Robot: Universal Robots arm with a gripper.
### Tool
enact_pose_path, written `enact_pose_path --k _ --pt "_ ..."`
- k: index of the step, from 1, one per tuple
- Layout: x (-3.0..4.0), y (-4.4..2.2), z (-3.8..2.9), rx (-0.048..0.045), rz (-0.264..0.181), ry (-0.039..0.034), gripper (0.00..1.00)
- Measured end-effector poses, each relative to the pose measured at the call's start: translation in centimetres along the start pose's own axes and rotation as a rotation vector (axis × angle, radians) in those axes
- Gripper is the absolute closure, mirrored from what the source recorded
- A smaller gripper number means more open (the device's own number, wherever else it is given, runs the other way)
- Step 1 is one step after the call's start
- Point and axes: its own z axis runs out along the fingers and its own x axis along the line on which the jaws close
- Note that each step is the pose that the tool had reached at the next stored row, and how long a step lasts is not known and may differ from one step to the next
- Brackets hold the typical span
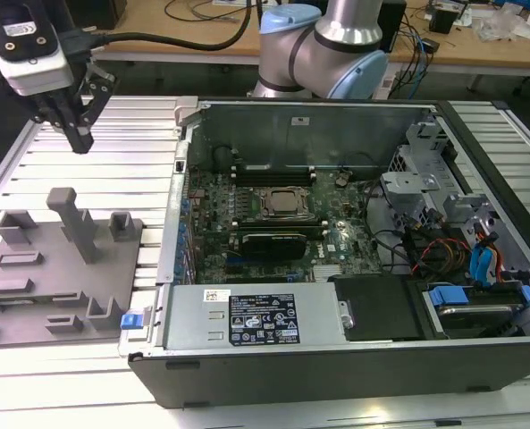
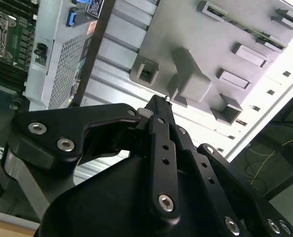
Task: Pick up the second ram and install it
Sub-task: 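Reach for the second ram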
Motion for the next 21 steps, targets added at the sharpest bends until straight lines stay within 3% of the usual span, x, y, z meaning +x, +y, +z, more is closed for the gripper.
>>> enact_pose_path --k 2,7,11,15,19,21 --pt "0.76 -0.06 0.00 0.0000 0.000 0.0000 0.89" --pt "1.79 -0.14 0.00 0.0001 0.000 0.0000 0.89" --pt "3.29 -0.25 -0.02 0.0001 0.000 0.0001 0.89" --pt "4.35 -0.33 -0.02 0.0000 0.000 0.0000 0.89" --pt "4.90 -0.44 -0.02 0.0000 0.000 0.0001 0.89" --pt "5.17 -1.15 -0.03 0.0000 0.000 0.0000 0.89"
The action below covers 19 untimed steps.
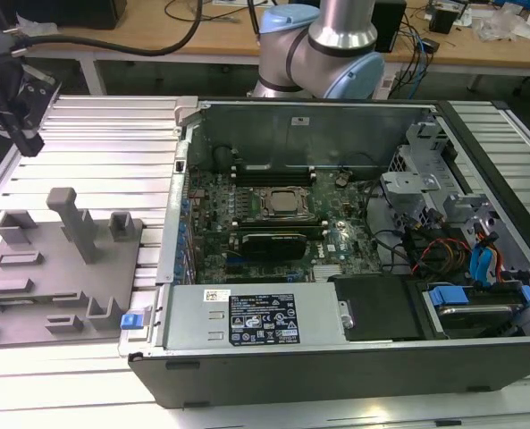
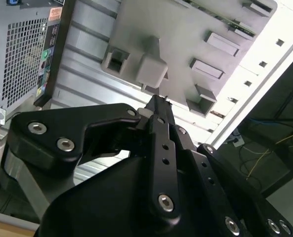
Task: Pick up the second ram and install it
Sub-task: 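Reach for the second ram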
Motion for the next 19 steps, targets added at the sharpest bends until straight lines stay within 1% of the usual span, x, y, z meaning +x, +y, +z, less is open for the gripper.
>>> enact_pose_path --k 1,3,5,7,9,11,12,13,15,19 --pt "0.06 -0.16 -0.01 0.0001 0.000 0.0000 0.89" --pt "0.28 -0.82 -0.02 0.0002 0.000 -0.0001 0.89" --pt "0.37 -1.27 -0.03 0.0003 0.000 0.0000 0.89" --pt "0.54 -2.13 -0.05 0.0005 0.000 0.0000 0.89" --pt "0.73 -3.14 -0.06 0.0005 0.000 0.0000 0.89" --pt "0.86 -3.92 -0.06 0.0006 0.000 -0.0001 0.89" --pt "0.98 -4.48 -0.07 0.0008 0.000 0.0000 0.89" --pt "1.14 -4.79 -0.06 0.0008 0.000 0.0000 0.89" --pt "1.28 -5.17 -0.05 0.0008 0.000 -0.0001 0.89" --pt "1.28 -5.20 -0.06 0.0008 0.000 -0.0001 0.89"
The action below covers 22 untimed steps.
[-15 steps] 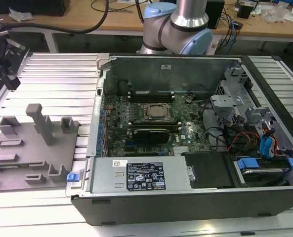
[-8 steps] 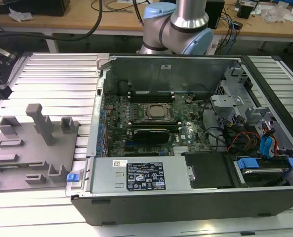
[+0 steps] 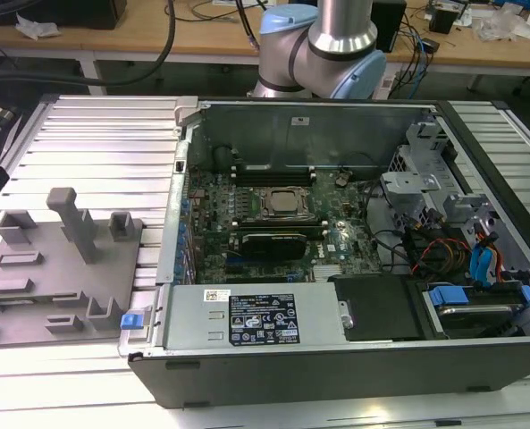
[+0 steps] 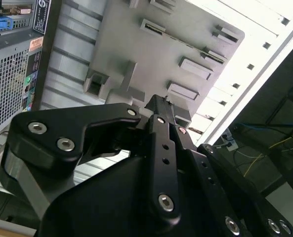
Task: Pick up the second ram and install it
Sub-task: 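Reach for the second ram, then pick up the second ram and move it above second insertion slot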
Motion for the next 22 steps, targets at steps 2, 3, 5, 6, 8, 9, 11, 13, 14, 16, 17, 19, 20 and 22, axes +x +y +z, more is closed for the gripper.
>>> enact_pose_path --k 2,3,5,6,8,9,11,13,14,16,17,19,20,22 --pt "0.00 -0.01 0.00 0.0000 0.000 0.0000 0.89" --pt "0.00 -0.02 0.00 0.0000 0.000 0.0000 0.89" --pt "0.00 -0.02 0.00 0.0000 0.000 0.0000 0.89" --pt "0.00 -0.03 0.00 0.0000 0.000 0.0000 0.89" --pt "0.01 -0.03 0.00 0.0001 0.000 0.0001 0.89" --pt "0.01 -0.04 0.03 0.0001 0.000 0.0001 0.89" --pt "0.02 -0.03 0.16 0.0000 0.000 0.0000 0.89" --pt "0.02 -0.03 0.18 0.0002 0.000 0.0000 0.89" --pt "0.02 -0.03 0.19 0.0002 0.000 0.0000 0.89" --pt "0.02 -0.03 0.19 0.0001 -0.015 0.0003 0.89" --pt "0.03 -0.03 0.18 -0.0002 -0.040 0.0010 0.89" --pt "0.03 -0.03 0.18 -0.0013 -0.097 0.0024 0.89" --pt "0.03 -0.03 0.18 -0.0018 -0.127 0.0032 0.89" --pt "0.03 -0.03 0.19 -0.0019 -0.158 0.0038 0.89"
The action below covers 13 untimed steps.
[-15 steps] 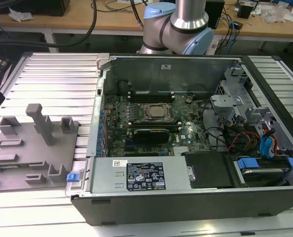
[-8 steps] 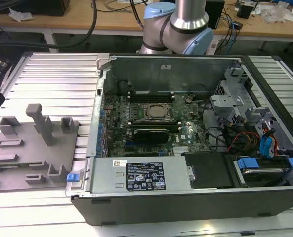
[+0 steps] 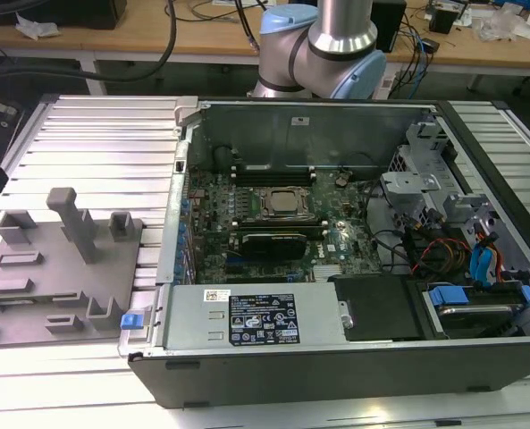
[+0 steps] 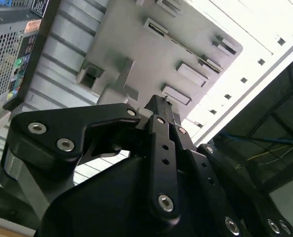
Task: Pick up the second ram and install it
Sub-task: 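Pick up the second ram and move it above second insertion slot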
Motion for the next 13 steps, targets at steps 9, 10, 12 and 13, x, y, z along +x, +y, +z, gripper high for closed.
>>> enact_pose_path --k 9,10,12,13 --pt "0.00 0.00 0.00 -0.0022 -0.166 0.0041 0.89" --pt "0.00 0.00 0.00 -0.0024 -0.183 0.0045 0.89" --pt "0.00 0.00 0.00 -0.0035 -0.235 0.0058 0.89" --pt "0.00 0.00 0.00 -0.0040 -0.257 0.0063 0.89"
